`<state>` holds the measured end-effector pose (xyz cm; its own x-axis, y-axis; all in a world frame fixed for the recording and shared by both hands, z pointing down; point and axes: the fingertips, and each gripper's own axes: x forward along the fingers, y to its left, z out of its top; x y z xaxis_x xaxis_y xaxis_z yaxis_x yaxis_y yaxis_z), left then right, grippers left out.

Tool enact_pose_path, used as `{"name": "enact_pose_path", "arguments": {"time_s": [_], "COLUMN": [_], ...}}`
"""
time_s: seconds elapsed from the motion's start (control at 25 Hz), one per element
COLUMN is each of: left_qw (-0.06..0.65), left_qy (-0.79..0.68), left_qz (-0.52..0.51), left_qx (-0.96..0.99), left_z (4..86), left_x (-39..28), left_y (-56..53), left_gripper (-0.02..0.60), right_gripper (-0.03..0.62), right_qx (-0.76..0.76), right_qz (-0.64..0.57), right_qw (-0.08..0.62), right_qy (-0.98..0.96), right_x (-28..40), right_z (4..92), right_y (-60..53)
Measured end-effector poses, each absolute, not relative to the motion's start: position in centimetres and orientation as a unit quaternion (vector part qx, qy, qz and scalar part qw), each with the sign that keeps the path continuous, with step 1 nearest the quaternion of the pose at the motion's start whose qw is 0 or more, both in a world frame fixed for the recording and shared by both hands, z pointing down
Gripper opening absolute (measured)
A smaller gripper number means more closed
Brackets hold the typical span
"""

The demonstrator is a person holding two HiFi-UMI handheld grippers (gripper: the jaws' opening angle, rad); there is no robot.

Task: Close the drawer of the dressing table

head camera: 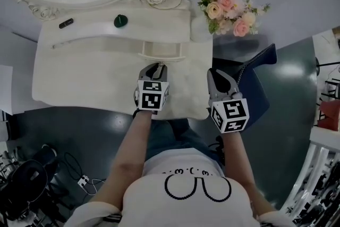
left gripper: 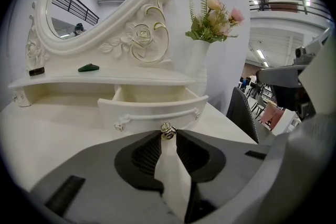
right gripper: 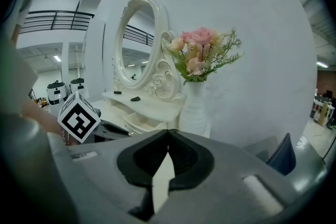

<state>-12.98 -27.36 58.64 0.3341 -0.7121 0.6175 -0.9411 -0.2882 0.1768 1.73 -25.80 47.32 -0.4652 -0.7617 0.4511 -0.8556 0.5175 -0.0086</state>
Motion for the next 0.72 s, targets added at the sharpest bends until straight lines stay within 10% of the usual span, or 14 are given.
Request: {"name": "enact_pose_path", "arguments": {"time_s": [0.72], "left_qw": [0.262], "left_qy": [-0.534], "left_qz": [0.220], "left_qx": [0.773], "left_z": [58.4], "left_x": [-13.2], "left_y": [-31.7], "left_gripper": [0.086], "right_gripper": [0.000], "right_qx": [0.477], "right_qz": [0.115], "right_qw": [0.204], "right_qy": [-0.847], "right_x": [1.3], "right_z": [47.0], "right_y": [-26.5]}}
